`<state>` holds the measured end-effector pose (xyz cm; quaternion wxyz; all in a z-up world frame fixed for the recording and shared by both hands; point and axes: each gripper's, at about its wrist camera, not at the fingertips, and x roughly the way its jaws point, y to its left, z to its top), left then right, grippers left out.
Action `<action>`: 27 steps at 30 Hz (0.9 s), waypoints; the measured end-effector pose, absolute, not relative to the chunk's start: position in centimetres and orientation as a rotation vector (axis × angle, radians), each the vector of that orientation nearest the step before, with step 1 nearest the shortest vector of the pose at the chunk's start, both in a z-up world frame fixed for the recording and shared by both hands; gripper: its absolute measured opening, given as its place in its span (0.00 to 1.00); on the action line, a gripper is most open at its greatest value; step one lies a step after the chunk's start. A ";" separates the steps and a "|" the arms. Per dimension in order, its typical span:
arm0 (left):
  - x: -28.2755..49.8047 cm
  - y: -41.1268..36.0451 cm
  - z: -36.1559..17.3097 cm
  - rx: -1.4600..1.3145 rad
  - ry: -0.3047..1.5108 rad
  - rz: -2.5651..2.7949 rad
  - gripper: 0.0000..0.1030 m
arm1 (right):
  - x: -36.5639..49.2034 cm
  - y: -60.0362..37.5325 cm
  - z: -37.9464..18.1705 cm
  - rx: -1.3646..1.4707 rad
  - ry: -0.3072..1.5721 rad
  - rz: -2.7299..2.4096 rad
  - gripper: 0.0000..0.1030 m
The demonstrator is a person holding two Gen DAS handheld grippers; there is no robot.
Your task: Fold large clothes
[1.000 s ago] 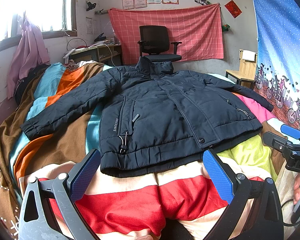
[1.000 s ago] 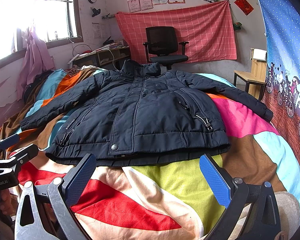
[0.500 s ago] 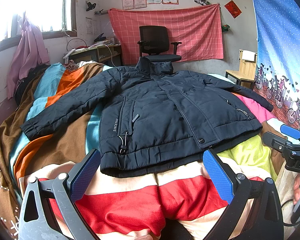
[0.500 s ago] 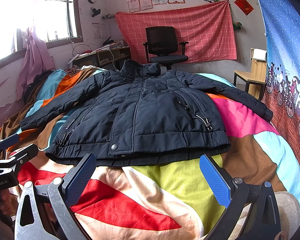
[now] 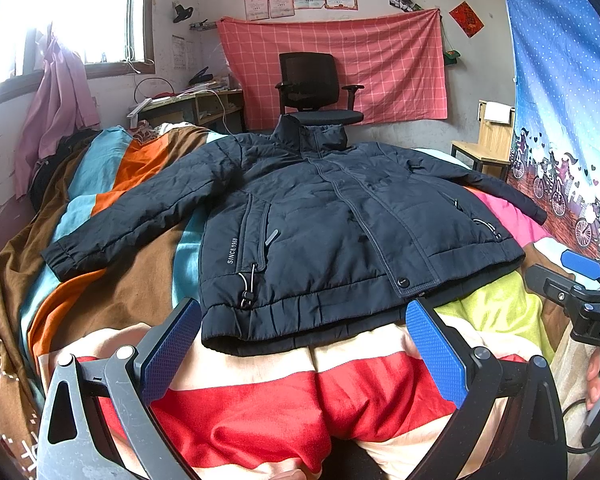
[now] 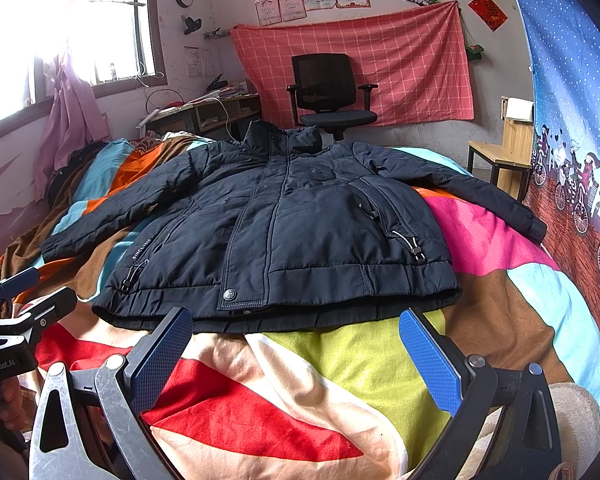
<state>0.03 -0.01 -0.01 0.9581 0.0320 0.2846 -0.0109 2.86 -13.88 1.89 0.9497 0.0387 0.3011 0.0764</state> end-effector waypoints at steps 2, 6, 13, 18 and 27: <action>0.0 0.0 0.0 0.065 0.577 -0.022 0.97 | 2.9 -13.9 1.9 0.079 0.613 0.155 1.00; 0.0 0.0 0.0 0.065 0.577 -0.022 0.97 | 2.8 -13.9 1.9 0.079 0.613 0.154 1.00; 0.0 0.0 0.0 0.065 0.576 -0.022 0.97 | 2.8 -13.8 1.9 0.079 0.612 0.154 1.00; 0.0 0.0 0.0 0.065 0.576 -0.022 0.97 | 2.8 -13.8 1.9 0.079 0.613 0.154 1.00; 0.1 0.1 0.0 0.071 0.599 0.007 0.97 | 2.9 -13.7 1.8 0.076 0.623 0.151 1.00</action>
